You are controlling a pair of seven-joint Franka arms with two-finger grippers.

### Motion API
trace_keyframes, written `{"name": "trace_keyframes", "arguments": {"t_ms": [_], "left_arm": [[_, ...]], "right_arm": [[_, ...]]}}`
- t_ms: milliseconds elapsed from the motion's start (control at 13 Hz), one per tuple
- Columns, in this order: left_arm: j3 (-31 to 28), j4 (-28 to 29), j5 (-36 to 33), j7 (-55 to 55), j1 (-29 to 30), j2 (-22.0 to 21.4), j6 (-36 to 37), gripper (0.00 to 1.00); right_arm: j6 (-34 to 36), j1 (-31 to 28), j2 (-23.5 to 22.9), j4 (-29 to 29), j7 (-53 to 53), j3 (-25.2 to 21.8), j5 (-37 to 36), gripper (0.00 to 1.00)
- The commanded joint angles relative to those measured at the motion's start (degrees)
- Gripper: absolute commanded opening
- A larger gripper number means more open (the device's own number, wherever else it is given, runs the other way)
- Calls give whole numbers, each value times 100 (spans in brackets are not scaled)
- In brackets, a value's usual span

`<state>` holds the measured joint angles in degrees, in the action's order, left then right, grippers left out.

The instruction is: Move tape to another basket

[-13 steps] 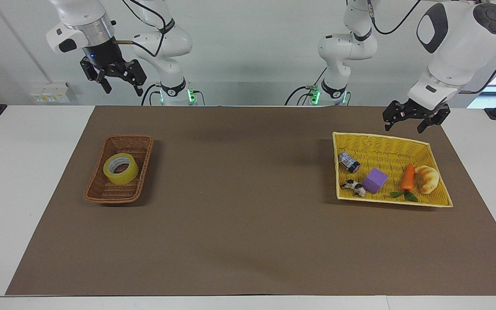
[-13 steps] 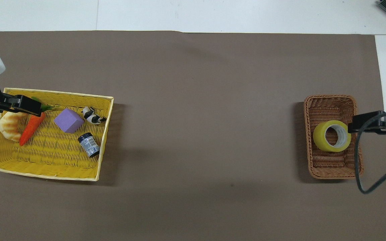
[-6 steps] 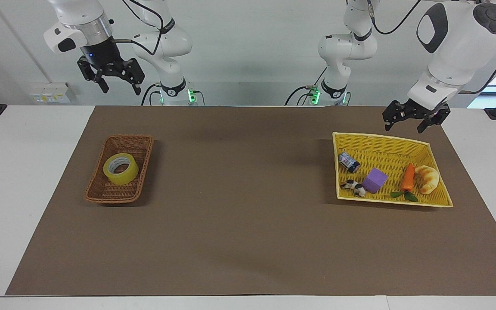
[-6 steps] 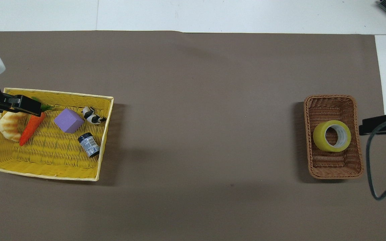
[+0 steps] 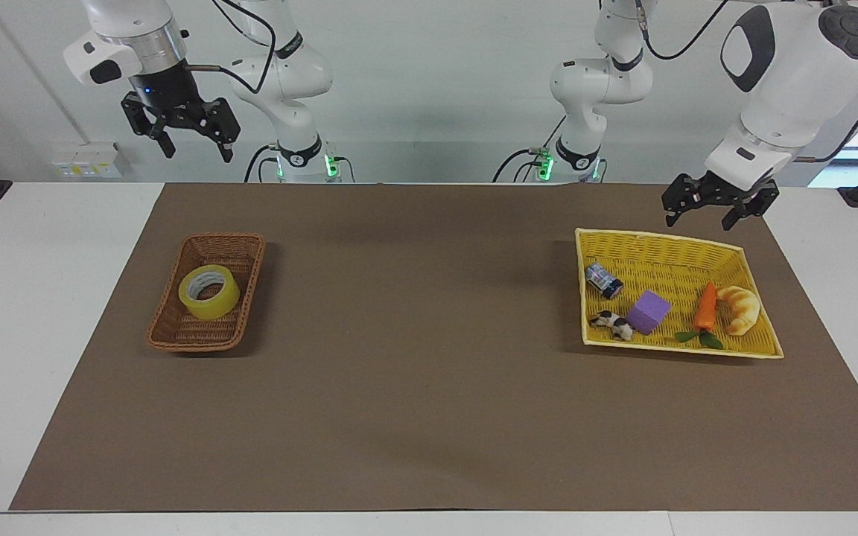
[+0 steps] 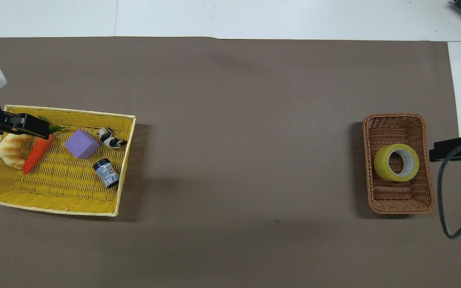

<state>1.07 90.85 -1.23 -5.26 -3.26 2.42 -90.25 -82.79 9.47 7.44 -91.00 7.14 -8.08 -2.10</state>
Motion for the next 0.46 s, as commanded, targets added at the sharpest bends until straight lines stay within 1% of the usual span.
{"name": "trace_keyframes", "arguments": {"t_ms": [0,385], "left_arm": [[43,-58,-79,-46,45,22,96,100],[43,-58,-79,-55,45,22,96,100]], "right_arm": [[70,-86,38,-23,-125,25,114,100],[61,-86,47,-23,-134,25,17,100]]}}
